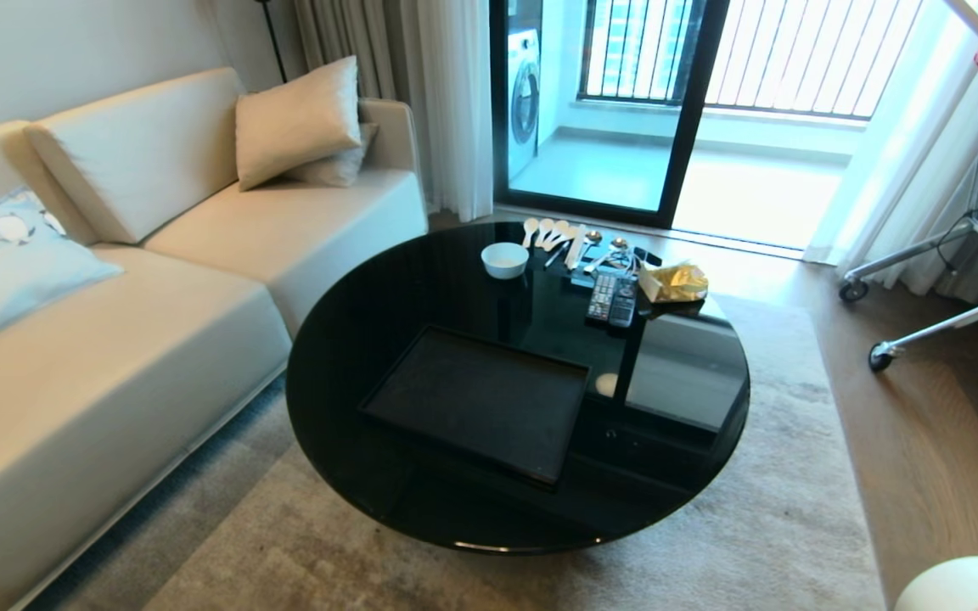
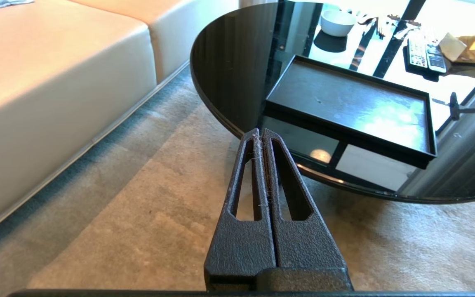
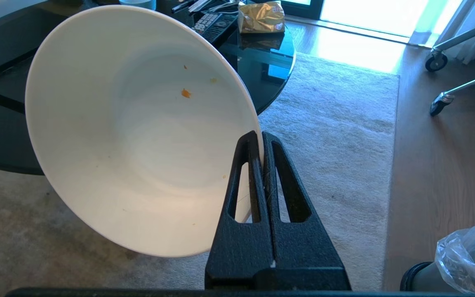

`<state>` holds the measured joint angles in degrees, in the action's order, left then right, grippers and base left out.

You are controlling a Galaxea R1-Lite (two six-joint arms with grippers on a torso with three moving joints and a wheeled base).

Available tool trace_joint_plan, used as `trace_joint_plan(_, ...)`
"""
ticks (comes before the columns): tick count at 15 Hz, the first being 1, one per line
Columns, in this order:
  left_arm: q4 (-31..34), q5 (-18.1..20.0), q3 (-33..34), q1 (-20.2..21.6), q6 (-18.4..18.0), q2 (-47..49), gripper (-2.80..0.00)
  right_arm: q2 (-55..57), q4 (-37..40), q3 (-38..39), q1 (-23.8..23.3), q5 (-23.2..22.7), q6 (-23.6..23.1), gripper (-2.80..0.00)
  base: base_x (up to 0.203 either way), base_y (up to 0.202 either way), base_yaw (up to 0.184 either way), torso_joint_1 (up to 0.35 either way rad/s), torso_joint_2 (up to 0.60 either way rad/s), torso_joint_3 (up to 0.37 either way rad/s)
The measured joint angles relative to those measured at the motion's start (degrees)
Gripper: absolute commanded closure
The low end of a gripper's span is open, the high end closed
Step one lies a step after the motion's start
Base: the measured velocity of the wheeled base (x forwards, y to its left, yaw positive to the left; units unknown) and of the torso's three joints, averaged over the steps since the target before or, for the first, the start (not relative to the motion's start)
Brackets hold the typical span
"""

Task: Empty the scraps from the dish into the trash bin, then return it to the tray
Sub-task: Put the bowl back to the table

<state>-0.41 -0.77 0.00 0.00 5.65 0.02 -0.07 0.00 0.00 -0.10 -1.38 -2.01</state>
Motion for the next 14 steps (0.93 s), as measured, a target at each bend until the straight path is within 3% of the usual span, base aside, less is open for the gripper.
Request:
trace_joint_plan(7, 0.0, 0.0, 0.0, 0.0, 0.0, 0.0, 0.00, 0.0, 0.0, 0.0, 0.0, 0.0, 0.0, 0.00, 0.000, 0.000, 0.000, 0.000, 0.00, 0.000)
trace_joint_plan(14, 0.0, 0.0, 0.0, 0.0, 0.0, 0.0, 0.00, 0.0, 0.0, 0.0, 0.0, 0.0, 0.0, 0.00, 0.182, 0.000, 0.001, 0.005, 0.00, 0.003)
